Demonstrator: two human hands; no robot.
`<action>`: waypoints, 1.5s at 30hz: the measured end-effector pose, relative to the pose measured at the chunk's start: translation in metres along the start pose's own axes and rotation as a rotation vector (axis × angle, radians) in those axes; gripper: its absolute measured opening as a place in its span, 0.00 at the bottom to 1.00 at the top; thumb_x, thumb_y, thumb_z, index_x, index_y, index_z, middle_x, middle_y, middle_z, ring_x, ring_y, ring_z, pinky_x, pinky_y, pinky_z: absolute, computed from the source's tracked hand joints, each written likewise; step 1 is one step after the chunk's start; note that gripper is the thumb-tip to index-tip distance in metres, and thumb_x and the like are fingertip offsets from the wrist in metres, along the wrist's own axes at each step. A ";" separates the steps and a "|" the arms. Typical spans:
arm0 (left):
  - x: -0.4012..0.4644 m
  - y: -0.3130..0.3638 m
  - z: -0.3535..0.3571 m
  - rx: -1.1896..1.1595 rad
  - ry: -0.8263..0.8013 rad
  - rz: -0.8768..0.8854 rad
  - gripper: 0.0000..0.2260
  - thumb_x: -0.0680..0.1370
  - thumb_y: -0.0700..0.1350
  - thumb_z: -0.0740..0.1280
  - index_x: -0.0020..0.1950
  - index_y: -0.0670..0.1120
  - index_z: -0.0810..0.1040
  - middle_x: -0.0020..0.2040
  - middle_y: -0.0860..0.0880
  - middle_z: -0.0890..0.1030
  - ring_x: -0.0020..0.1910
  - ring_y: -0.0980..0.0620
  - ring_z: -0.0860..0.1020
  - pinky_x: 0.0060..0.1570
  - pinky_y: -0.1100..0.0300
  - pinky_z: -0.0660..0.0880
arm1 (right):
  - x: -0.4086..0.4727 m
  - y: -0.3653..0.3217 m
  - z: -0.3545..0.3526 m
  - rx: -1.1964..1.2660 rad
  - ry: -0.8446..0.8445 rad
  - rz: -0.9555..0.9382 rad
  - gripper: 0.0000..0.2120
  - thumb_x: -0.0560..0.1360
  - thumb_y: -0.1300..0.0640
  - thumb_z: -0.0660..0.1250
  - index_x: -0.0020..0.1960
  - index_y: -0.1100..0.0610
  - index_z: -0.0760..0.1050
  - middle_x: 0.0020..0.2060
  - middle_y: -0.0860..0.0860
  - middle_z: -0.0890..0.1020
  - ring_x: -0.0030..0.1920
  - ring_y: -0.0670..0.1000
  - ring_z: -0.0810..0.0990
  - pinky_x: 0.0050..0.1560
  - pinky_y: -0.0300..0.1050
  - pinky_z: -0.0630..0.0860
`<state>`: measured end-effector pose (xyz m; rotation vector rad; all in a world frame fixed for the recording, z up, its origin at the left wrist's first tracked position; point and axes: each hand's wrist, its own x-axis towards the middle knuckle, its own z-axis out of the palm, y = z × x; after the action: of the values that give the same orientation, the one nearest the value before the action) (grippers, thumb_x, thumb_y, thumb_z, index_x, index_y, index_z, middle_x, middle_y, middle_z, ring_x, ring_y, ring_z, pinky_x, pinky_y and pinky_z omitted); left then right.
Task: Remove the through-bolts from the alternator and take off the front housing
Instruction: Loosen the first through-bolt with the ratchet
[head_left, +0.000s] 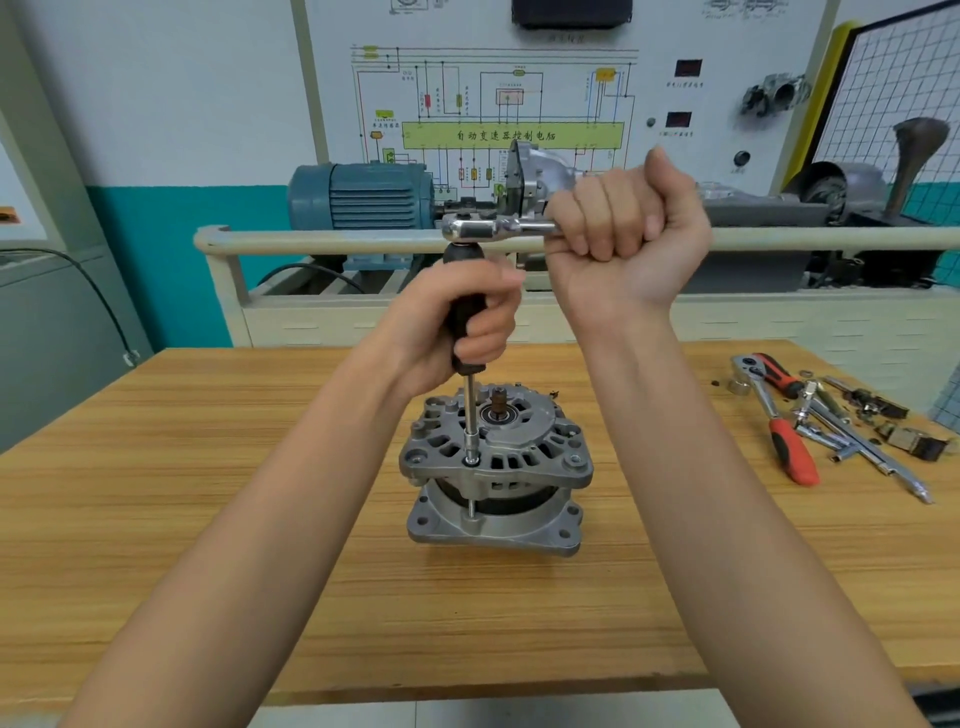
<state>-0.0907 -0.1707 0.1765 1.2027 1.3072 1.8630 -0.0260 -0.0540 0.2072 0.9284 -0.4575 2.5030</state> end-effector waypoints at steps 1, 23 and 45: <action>0.000 0.000 0.000 0.013 -0.030 -0.028 0.15 0.70 0.41 0.66 0.24 0.47 0.67 0.18 0.53 0.63 0.14 0.58 0.59 0.17 0.70 0.56 | 0.003 0.001 -0.004 0.101 0.050 0.027 0.24 0.71 0.60 0.55 0.17 0.56 0.60 0.13 0.48 0.59 0.21 0.47 0.48 0.22 0.37 0.52; -0.005 0.004 0.004 0.175 0.116 0.066 0.13 0.72 0.38 0.66 0.29 0.44 0.67 0.23 0.49 0.66 0.20 0.51 0.64 0.24 0.63 0.63 | -0.001 0.001 -0.002 0.058 0.087 -0.027 0.24 0.72 0.60 0.56 0.17 0.56 0.59 0.13 0.48 0.58 0.21 0.47 0.48 0.22 0.36 0.52; 0.000 0.000 0.023 0.308 0.513 0.092 0.18 0.73 0.33 0.67 0.28 0.47 0.65 0.21 0.51 0.63 0.20 0.52 0.59 0.23 0.63 0.57 | -0.001 0.001 -0.005 0.019 0.025 -0.024 0.23 0.72 0.61 0.56 0.18 0.55 0.60 0.14 0.48 0.59 0.21 0.47 0.50 0.22 0.37 0.54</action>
<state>-0.0699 -0.1602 0.1792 0.9683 1.8976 2.1860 -0.0286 -0.0530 0.2032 0.9035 -0.4131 2.4983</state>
